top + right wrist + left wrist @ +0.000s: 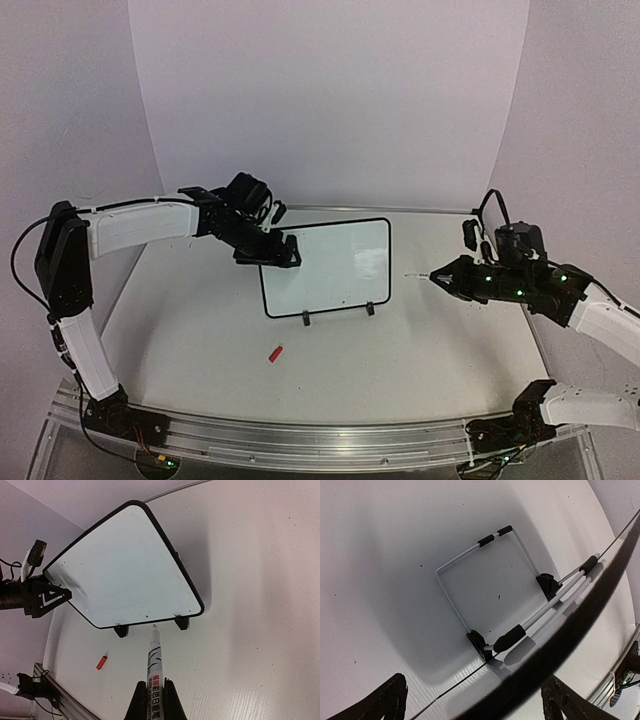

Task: Write a sentence on the whiteboard
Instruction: Adjust the whiteboard at the center of the board.

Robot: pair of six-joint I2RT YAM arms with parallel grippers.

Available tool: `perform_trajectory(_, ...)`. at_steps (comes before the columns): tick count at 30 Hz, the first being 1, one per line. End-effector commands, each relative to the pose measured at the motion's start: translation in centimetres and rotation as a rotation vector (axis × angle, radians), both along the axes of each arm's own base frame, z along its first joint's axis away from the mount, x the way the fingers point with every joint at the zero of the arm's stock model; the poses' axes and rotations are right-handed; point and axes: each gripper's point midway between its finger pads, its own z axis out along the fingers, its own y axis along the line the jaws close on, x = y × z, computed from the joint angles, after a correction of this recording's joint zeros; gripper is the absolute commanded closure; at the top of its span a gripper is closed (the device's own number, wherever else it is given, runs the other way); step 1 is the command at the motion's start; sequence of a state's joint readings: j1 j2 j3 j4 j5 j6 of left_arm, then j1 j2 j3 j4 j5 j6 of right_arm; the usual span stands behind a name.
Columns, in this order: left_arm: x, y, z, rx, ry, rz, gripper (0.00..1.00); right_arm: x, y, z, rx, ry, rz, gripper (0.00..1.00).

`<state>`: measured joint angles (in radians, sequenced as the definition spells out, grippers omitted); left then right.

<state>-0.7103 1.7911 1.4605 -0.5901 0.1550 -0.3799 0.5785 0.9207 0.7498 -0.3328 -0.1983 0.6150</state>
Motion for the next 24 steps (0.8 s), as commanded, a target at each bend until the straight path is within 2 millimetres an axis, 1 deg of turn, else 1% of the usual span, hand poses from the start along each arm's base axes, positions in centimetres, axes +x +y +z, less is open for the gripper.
perform_trajectory(1,1.4,-1.6,1.7,-0.039,-0.058,0.015,0.08,0.3,-0.2,0.5,0.012,-0.027,-0.023,1.00)
perform_trajectory(9,2.2,-1.4,1.3,-0.011,-0.087,0.041,0.07,0.3,-0.4,0.3,0.006,-0.028,-0.030,1.00)
perform_trajectory(12,2.7,-1.2,1.7,-0.001,-0.109,0.052,0.07,0.4,-0.5,0.2,0.003,-0.027,-0.032,1.00)
perform_trajectory(15,2.9,-1.6,2.1,-0.022,-0.117,0.057,0.07,0.4,-0.5,0.1,0.002,-0.025,-0.036,1.00)
perform_trajectory(24,2.6,-3.0,2.3,-0.038,-0.132,0.055,0.07,0.5,-0.5,-0.3,-0.008,-0.018,-0.036,1.00)
